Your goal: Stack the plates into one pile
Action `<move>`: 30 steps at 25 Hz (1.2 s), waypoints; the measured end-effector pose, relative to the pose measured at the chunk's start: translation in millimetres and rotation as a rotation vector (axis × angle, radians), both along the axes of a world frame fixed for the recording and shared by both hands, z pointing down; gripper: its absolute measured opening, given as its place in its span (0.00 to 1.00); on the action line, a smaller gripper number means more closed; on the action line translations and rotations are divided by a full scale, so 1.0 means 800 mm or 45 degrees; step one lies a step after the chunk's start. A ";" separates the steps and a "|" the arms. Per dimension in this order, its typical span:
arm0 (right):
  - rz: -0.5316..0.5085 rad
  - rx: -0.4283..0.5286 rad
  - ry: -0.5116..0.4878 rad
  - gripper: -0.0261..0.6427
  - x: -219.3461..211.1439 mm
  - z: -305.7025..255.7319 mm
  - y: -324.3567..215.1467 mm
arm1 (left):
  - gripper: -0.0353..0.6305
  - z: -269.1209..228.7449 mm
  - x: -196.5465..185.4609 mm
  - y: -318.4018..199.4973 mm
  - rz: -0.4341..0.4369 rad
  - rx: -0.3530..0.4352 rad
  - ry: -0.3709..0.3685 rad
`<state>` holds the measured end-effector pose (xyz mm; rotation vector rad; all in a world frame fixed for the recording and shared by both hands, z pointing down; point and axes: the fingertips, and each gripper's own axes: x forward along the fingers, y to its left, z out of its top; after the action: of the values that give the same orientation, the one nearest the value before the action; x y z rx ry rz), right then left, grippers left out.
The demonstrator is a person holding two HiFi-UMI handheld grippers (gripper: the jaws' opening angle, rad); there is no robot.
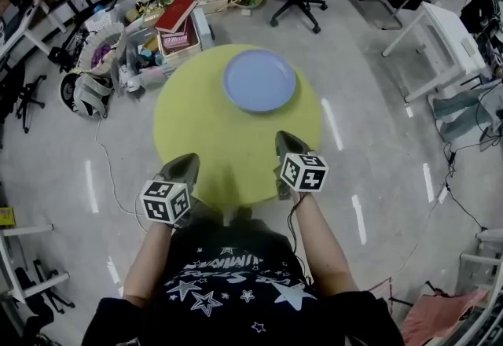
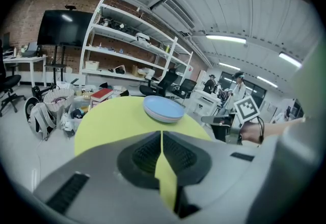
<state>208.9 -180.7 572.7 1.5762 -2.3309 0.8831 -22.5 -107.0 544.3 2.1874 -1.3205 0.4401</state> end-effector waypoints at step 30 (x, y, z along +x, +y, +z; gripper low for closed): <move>0.062 0.000 0.053 0.07 -0.087 -0.007 0.129 | 0.09 -0.003 -0.066 0.110 0.101 0.013 0.067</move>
<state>139.4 -77.6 567.2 1.6421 -2.2728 0.8528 -74.9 -18.6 541.7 2.2500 -1.2140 0.4036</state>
